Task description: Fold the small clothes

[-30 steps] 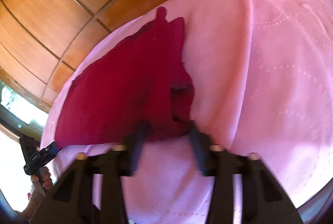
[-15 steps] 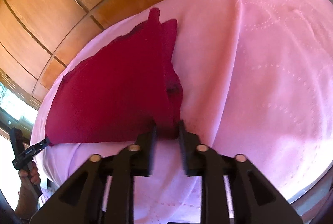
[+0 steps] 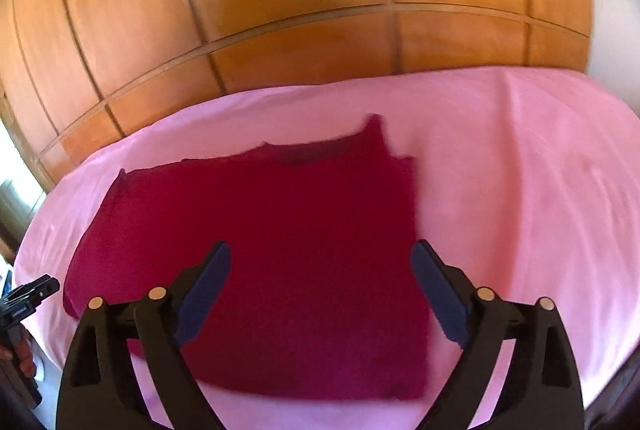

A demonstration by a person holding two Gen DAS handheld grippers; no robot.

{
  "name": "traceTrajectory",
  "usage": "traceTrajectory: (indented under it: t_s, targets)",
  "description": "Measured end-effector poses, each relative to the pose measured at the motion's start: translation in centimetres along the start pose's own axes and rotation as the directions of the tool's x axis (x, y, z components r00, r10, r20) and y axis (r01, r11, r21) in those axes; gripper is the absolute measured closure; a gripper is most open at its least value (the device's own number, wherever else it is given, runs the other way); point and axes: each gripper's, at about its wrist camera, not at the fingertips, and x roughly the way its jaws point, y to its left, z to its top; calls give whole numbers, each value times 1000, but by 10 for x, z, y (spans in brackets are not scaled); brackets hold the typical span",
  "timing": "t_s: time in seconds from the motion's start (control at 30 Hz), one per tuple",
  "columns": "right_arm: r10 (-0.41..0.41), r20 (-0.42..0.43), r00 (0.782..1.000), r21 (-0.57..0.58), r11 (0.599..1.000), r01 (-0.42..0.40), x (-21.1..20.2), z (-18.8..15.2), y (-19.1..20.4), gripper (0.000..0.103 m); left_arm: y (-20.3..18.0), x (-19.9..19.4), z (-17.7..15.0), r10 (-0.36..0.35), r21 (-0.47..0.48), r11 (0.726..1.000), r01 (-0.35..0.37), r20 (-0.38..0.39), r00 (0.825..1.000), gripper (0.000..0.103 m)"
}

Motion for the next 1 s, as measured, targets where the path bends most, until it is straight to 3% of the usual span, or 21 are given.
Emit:
traceTrajectory:
  t_s: [0.23, 0.5, 0.83, 0.93, 1.0]
  targets:
    - [-141, -63, 988, -55, 989, 137, 69, 0, 2, 5, -2, -4, 5, 49, 14, 999, -49, 16, 999, 44]
    - [-116, -5, 993, -34, 993, 116, 73, -13, -8, 2, 2, 8, 12, 37, -6, 999, -37, -6, 999, 44]
    - [-117, 13, 993, -38, 992, 117, 67, -14, -7, 2, 28, 28, 57, -136, -165, 977, 133, -10, 991, 45]
    - [-115, 15, 993, -39, 993, 115, 67, -13, -7, 2, 34, 47, 67, -221, -234, 950, 206, -39, 974, 53]
    - [-115, 16, 993, -39, 992, 116, 67, -14, -7, 2, 36, 56, 72, -258, -262, 935, 237, -45, 965, 53]
